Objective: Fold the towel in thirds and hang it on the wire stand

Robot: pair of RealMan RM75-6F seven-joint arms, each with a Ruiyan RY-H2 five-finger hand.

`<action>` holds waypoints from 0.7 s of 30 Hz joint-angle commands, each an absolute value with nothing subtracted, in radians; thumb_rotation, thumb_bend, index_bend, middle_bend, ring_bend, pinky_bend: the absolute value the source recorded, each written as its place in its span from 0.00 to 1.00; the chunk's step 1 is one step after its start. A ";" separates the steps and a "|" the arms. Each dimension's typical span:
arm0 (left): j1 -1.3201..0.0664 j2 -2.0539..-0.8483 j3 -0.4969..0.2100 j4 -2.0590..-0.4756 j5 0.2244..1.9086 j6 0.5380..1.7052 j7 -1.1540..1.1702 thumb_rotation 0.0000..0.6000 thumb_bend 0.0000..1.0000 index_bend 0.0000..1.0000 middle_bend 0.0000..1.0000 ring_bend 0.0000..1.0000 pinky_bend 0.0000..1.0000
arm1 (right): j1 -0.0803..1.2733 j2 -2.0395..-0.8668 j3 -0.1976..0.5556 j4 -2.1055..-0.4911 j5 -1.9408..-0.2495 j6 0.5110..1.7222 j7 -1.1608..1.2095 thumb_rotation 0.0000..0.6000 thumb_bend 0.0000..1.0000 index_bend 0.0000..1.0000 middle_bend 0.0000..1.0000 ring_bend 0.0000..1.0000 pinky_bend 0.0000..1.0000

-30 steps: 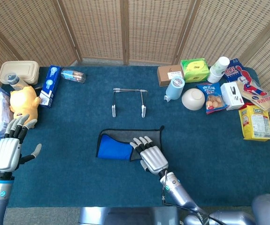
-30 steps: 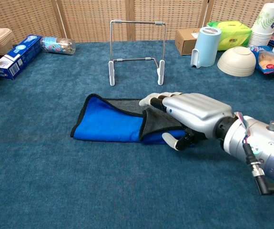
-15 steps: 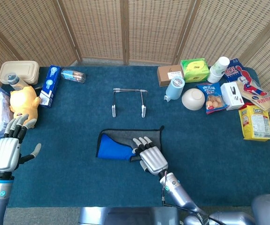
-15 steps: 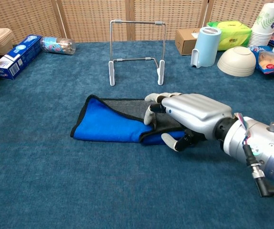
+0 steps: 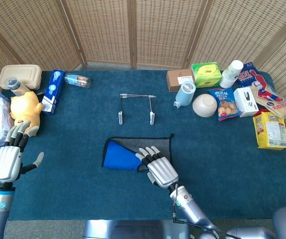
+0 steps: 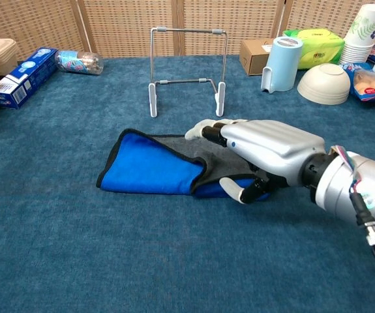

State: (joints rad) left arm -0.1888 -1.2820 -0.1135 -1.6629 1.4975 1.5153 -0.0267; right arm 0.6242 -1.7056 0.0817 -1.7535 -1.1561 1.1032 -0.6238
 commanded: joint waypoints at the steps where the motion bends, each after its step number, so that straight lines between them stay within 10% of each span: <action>1: -0.189 -1.282 -0.114 -1.662 1.499 1.516 -0.027 1.00 0.45 0.16 0.06 0.00 0.00 | 0.623 -1.711 0.076 -1.757 -1.152 1.109 -0.639 1.00 0.50 0.00 0.04 0.00 0.04; 13: -0.183 -1.280 -0.111 -1.658 1.499 1.518 -0.036 1.00 0.44 0.16 0.06 0.00 0.00 | 0.621 -1.754 0.092 -1.732 -1.113 1.143 -0.680 1.00 0.12 0.08 0.06 0.00 0.04; 21: -0.181 -1.283 -0.113 -1.660 1.503 1.526 -0.033 1.00 0.44 0.16 0.06 0.00 0.00 | 0.615 -1.766 0.102 -1.703 -1.106 1.144 -0.644 1.00 0.11 0.17 0.08 0.00 0.05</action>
